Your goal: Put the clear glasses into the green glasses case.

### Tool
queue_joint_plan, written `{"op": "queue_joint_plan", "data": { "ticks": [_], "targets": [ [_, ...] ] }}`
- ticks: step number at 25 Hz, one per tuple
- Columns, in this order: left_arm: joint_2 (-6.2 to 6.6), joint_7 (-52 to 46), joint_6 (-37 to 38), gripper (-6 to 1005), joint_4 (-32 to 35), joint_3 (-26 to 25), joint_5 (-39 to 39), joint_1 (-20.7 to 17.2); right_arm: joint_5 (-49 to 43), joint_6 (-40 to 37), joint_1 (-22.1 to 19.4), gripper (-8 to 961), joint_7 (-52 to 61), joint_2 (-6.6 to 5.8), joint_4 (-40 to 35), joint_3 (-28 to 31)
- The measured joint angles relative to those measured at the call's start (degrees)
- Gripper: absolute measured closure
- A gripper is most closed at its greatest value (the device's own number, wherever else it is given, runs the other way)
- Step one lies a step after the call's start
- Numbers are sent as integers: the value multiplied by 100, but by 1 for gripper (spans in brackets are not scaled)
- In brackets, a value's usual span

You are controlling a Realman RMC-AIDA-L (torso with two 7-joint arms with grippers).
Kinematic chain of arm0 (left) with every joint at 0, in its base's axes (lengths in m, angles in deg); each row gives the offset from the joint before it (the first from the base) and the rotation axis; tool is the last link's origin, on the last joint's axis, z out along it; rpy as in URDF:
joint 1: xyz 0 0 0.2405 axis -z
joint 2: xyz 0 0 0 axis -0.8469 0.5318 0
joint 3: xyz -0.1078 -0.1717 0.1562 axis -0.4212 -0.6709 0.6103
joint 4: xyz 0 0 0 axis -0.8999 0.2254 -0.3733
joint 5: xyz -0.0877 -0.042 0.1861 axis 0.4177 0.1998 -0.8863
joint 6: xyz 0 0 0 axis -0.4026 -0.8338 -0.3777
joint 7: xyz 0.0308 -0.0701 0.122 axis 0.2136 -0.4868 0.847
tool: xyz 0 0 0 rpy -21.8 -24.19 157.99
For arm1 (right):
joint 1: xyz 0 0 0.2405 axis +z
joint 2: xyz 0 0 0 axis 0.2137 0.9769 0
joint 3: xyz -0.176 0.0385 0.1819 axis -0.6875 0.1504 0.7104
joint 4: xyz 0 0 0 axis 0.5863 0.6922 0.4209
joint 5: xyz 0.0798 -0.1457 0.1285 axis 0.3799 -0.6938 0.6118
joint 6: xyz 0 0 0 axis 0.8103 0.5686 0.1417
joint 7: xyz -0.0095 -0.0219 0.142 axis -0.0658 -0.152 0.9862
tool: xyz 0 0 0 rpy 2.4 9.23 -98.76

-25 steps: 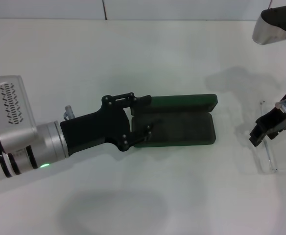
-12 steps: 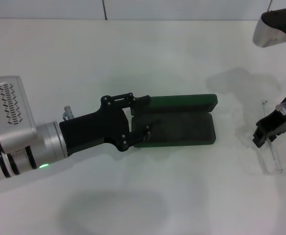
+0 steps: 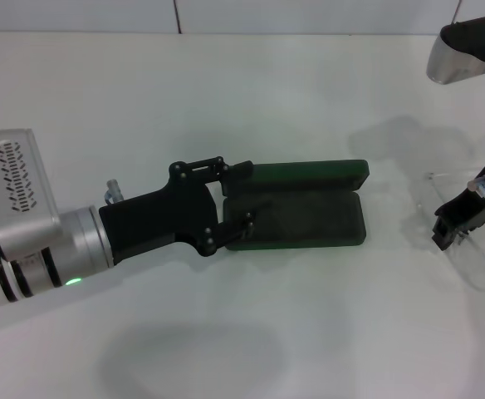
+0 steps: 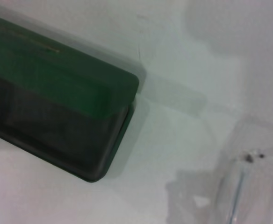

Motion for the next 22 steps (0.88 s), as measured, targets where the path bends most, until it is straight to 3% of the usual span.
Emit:
{"op": "queue_joint_plan", "data": {
  "ticks": [7, 14, 21, 22],
  "targets": [
    [0, -8, 7, 472, -5, -14, 11, -6, 102, 52, -290, 751, -69, -16, -410, -2],
    [-2, -11, 23, 472, 11, -25, 48, -118, 632, 34, -1007, 795, -371, -64, -1423, 115],
    [1, -14, 245, 472, 24, -25, 212, -238, 1277, 56, -1475, 830, -1046, -46, -1807, 701],
    [1, -14, 245, 472, 24, -25, 212, -238, 1726, 47, -1648, 830, -1511, -44, -1835, 1096]
  ]
}}
